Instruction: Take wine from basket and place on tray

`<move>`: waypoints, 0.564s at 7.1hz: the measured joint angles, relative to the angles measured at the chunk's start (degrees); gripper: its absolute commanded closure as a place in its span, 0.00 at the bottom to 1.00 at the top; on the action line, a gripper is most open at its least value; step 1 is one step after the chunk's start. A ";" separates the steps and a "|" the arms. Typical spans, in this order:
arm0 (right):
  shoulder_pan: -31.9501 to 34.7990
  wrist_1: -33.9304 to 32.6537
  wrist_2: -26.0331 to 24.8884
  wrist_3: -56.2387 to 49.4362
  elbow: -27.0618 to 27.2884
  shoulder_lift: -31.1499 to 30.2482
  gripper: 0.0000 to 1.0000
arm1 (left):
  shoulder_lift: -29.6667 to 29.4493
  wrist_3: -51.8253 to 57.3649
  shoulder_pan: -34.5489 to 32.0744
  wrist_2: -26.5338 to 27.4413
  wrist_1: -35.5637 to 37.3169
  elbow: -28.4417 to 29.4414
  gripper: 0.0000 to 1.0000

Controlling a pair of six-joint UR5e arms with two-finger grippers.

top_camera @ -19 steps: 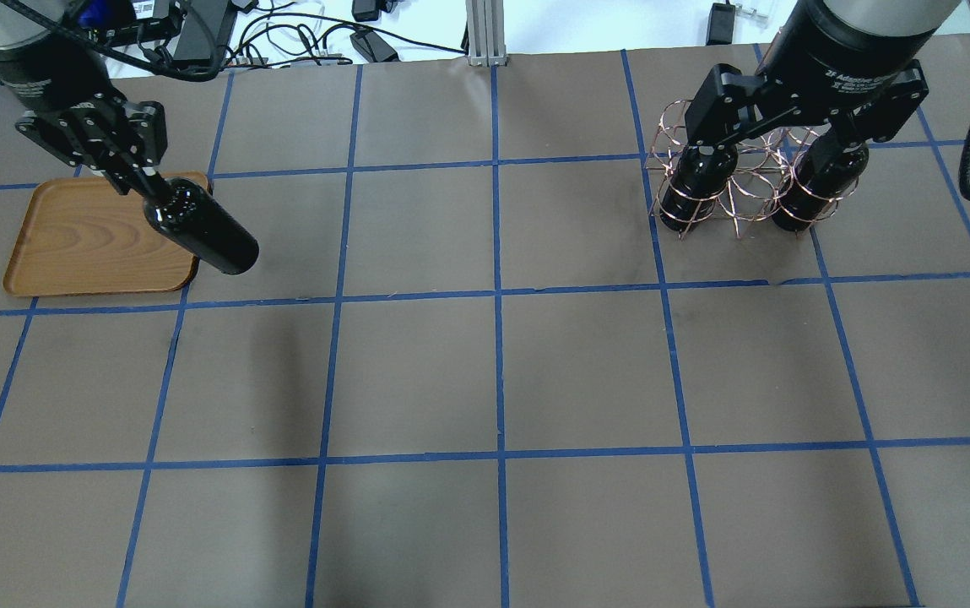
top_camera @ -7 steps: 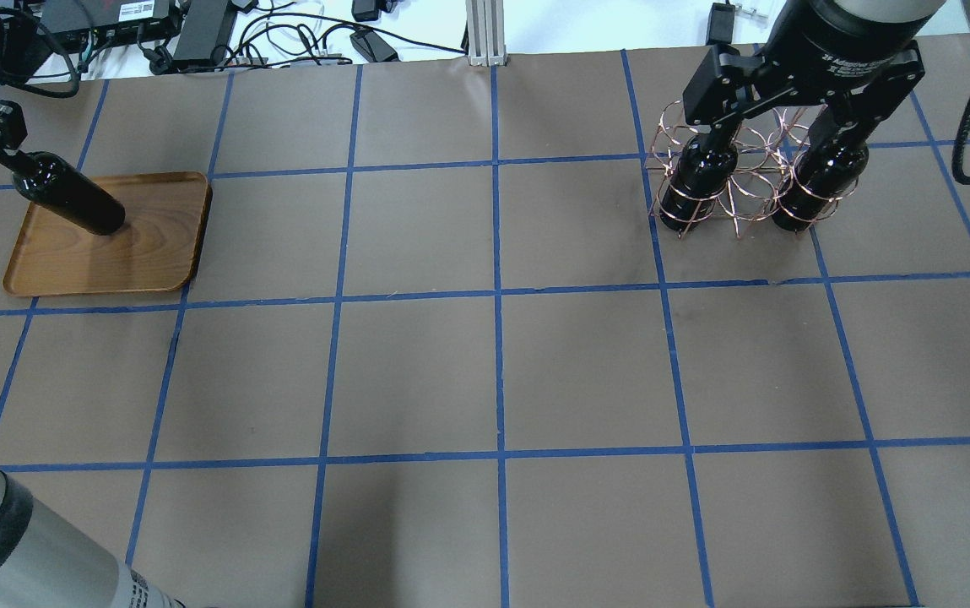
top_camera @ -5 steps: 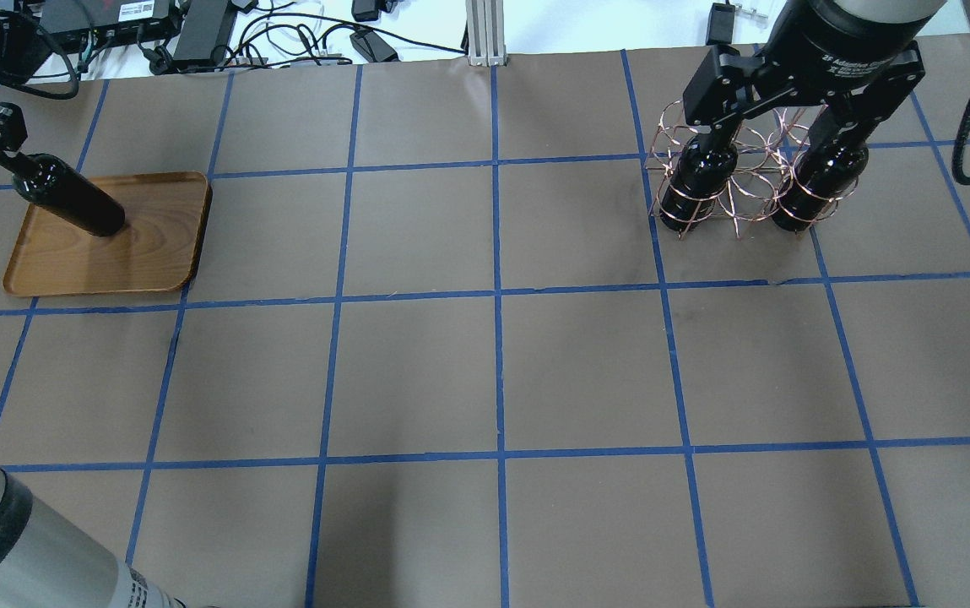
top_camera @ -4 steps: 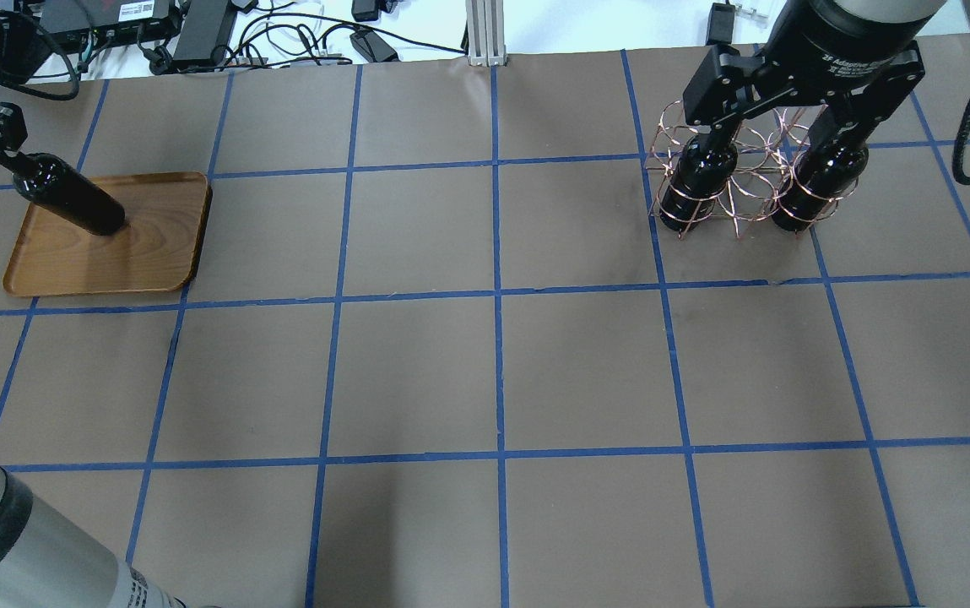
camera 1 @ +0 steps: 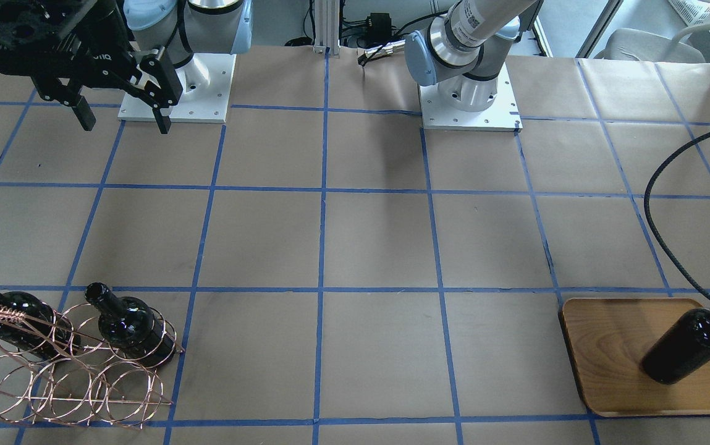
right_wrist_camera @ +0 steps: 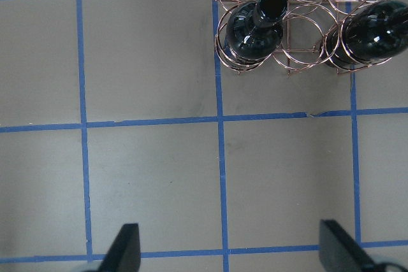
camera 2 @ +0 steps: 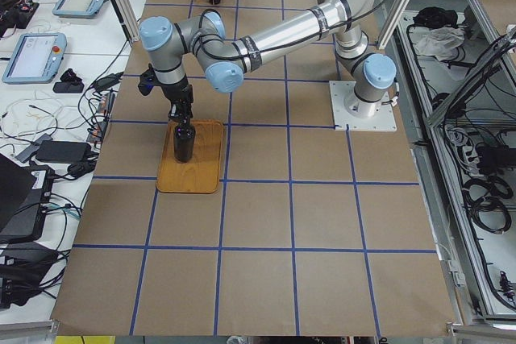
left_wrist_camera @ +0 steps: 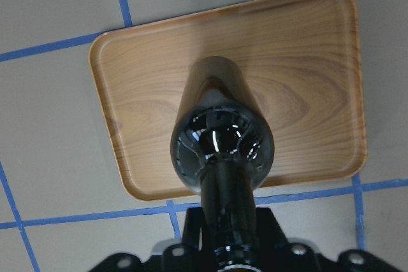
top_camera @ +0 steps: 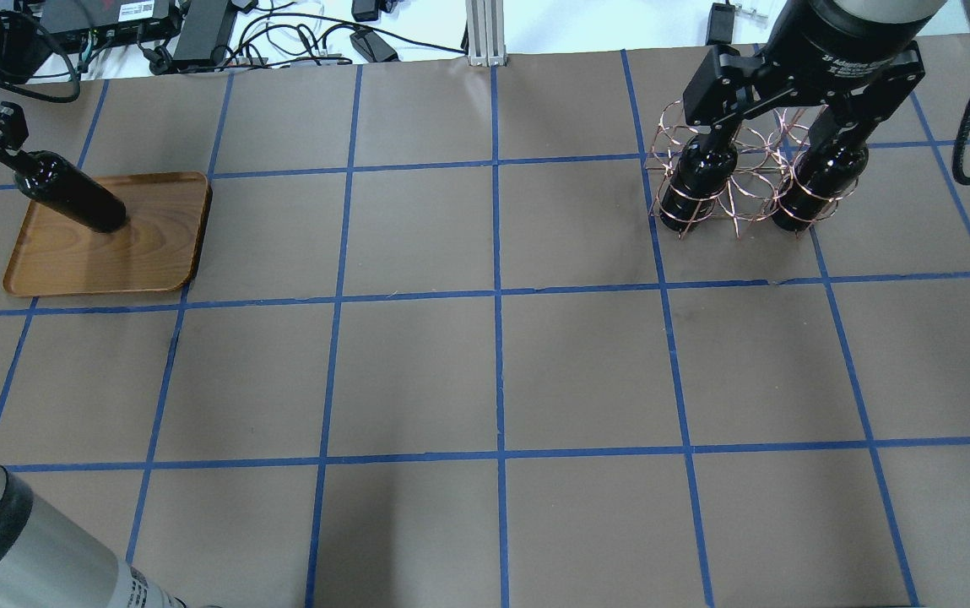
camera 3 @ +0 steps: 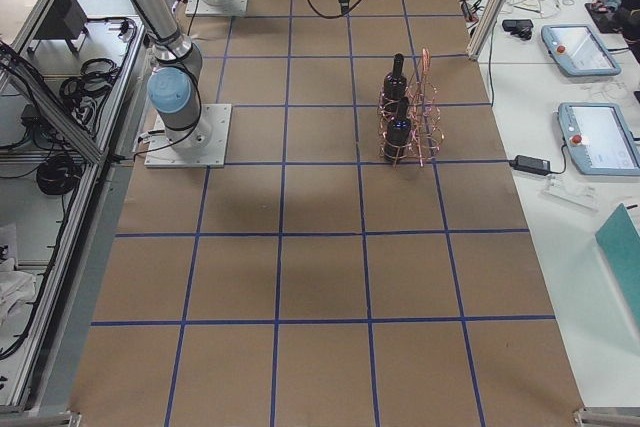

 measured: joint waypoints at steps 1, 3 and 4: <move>0.00 0.04 0.00 0.00 0.00 0.00 0.00 | 0.00 0.05 0.12 -0.38 0.00 -0.03 0.30; 0.00 0.06 0.00 0.00 0.04 0.00 0.00 | -0.17 0.00 0.35 -1.91 0.00 -0.08 0.14; 0.00 0.07 0.00 0.00 0.04 0.00 0.00 | -0.01 -0.05 0.38 -2.21 -0.01 -0.09 0.05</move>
